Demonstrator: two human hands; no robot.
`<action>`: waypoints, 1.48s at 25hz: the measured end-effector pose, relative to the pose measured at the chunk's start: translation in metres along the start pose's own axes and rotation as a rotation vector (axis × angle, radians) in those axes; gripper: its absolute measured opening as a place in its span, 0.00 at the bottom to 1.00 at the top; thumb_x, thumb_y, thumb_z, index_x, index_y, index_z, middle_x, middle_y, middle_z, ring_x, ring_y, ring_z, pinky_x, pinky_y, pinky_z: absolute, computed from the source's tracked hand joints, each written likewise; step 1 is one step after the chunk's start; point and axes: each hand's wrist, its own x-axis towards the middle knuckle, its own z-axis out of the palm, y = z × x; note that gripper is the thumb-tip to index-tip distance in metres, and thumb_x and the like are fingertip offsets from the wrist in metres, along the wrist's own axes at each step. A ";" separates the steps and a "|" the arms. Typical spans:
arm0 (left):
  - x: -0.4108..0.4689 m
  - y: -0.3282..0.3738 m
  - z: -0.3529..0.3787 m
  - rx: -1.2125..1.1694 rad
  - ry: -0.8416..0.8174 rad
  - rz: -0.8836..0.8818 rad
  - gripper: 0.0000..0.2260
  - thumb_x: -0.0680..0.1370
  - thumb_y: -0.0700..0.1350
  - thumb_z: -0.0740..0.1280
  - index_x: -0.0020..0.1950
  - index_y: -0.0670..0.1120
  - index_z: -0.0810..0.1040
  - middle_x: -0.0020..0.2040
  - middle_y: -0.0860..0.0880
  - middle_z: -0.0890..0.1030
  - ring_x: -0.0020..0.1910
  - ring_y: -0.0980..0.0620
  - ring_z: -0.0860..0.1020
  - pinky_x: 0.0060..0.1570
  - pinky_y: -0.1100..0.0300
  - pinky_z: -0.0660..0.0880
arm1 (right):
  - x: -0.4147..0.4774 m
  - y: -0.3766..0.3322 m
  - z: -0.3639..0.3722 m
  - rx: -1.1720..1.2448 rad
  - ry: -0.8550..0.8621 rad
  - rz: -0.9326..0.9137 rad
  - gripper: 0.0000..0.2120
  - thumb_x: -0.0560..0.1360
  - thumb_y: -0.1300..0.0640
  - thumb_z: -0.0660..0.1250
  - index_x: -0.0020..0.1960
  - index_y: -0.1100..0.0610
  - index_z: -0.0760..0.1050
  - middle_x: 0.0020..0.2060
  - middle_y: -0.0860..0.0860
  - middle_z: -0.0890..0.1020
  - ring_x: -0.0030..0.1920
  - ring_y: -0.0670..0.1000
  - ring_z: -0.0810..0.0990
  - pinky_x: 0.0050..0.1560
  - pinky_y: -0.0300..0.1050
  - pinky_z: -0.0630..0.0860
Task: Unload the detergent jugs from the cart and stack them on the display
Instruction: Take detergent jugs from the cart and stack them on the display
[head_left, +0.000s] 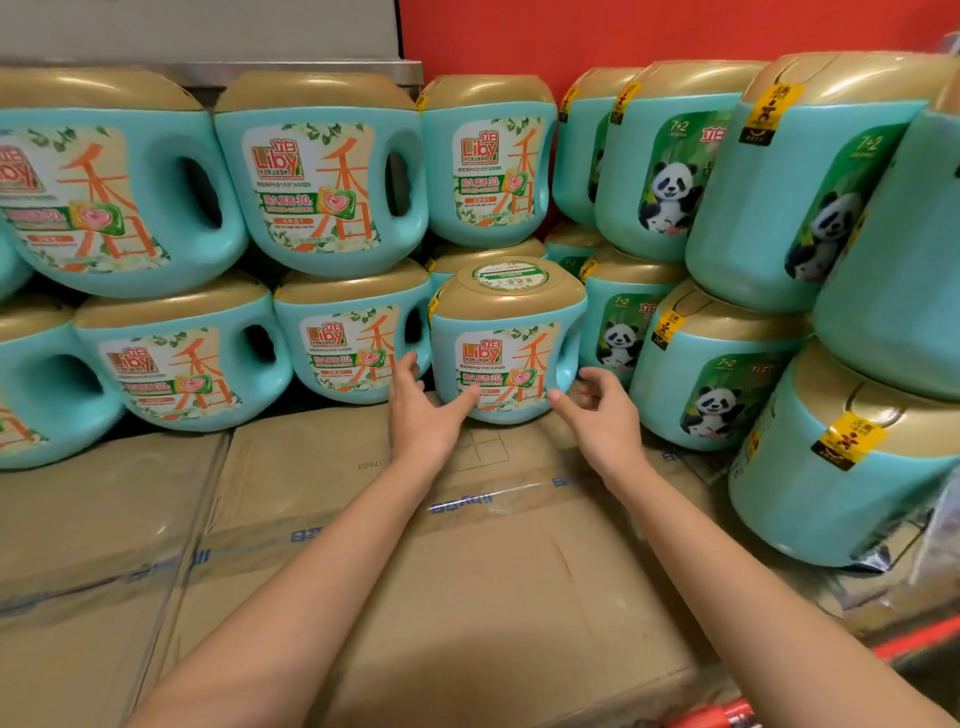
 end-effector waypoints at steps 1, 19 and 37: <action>-0.008 0.002 -0.005 -0.003 0.030 -0.012 0.36 0.71 0.46 0.76 0.74 0.49 0.62 0.71 0.48 0.67 0.64 0.51 0.73 0.64 0.56 0.69 | -0.012 -0.004 -0.003 -0.010 0.015 -0.023 0.22 0.73 0.56 0.72 0.65 0.56 0.71 0.49 0.47 0.77 0.46 0.42 0.76 0.55 0.42 0.75; -0.378 0.004 -0.001 -0.395 -0.782 -0.069 0.08 0.78 0.32 0.63 0.46 0.42 0.79 0.36 0.46 0.79 0.34 0.55 0.76 0.37 0.67 0.74 | -0.433 0.049 -0.240 0.155 0.615 0.217 0.08 0.76 0.69 0.65 0.43 0.57 0.78 0.31 0.53 0.78 0.28 0.40 0.75 0.32 0.31 0.71; -0.559 0.065 0.234 -0.297 -0.677 -0.092 0.05 0.79 0.38 0.65 0.52 0.45 0.79 0.41 0.49 0.80 0.41 0.55 0.77 0.45 0.61 0.74 | -0.450 0.142 -0.535 0.017 0.563 0.252 0.13 0.75 0.68 0.65 0.42 0.50 0.77 0.34 0.51 0.79 0.38 0.50 0.78 0.39 0.42 0.75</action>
